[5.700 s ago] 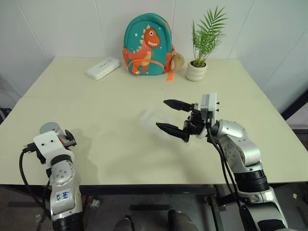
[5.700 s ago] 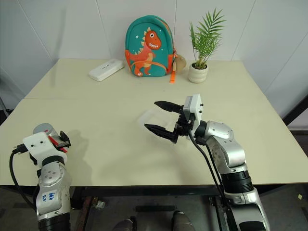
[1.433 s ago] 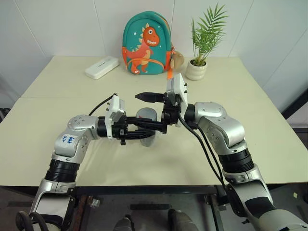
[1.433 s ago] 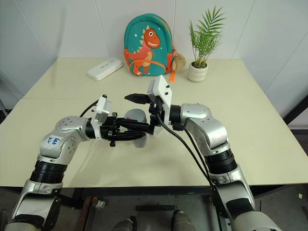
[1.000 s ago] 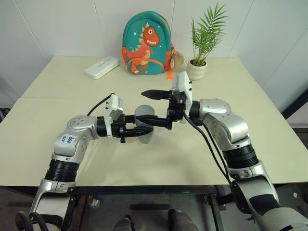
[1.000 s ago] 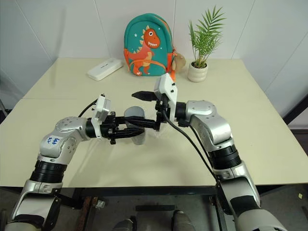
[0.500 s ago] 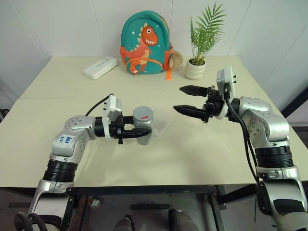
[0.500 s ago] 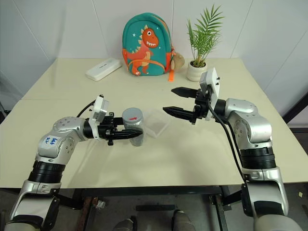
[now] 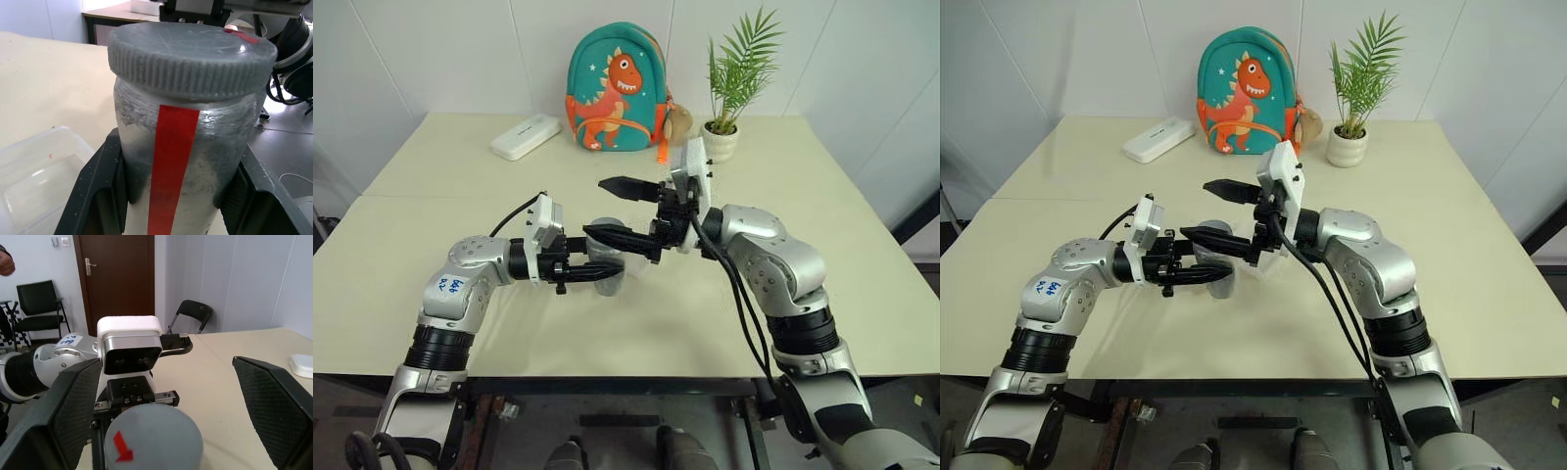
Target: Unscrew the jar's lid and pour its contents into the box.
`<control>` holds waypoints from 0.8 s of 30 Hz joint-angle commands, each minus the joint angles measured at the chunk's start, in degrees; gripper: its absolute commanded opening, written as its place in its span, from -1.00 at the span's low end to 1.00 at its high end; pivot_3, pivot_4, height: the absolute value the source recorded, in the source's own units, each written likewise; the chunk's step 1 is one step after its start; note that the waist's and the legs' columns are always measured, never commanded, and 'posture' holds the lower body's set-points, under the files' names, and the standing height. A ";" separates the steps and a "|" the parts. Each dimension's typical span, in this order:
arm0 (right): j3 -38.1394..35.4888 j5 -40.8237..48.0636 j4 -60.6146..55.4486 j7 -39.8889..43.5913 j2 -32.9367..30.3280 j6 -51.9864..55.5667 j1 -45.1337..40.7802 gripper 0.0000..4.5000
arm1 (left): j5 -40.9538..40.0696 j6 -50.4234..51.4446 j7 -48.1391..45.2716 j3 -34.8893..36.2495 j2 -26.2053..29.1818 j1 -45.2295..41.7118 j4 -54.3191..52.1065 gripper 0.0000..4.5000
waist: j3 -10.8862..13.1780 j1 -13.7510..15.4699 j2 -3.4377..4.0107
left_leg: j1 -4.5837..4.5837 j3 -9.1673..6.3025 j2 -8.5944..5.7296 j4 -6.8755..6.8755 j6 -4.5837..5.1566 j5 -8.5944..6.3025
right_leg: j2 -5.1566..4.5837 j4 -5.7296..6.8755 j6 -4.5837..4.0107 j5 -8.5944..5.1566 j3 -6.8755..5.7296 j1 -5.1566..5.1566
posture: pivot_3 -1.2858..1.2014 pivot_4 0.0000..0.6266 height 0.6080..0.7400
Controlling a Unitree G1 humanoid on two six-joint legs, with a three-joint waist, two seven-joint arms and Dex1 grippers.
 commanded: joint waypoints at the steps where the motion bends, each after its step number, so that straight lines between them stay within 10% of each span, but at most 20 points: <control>1: 2.75 -2.76 0.32 1.69 -0.09 -2.50 -1.49 0.99 | -1.78 0.47 0.04 1.01 -0.33 -0.72 -1.72 -0.14 | 0.00 -0.15 0.00 | 0.00 0.00 0.00 0.00 0.00 0.00 | 0.00 0.00 0.00 0.00 0.00 0.00 | 0.03 -0.52 1.00; 24: -4.41 -5.03 12.12 4.52 -8.08 -10.29 -1.24 0.99 | -0.39 -0.92 -0.49 0.72 0.37 -1.47 -0.30 -0.14 | 0.00 -0.14 0.00 | 0.00 0.00 0.00 -0.01 0.00 0.00 | 0.00 0.01 0.09 0.05 0.00 -0.01 | 0.03 -0.52 1.00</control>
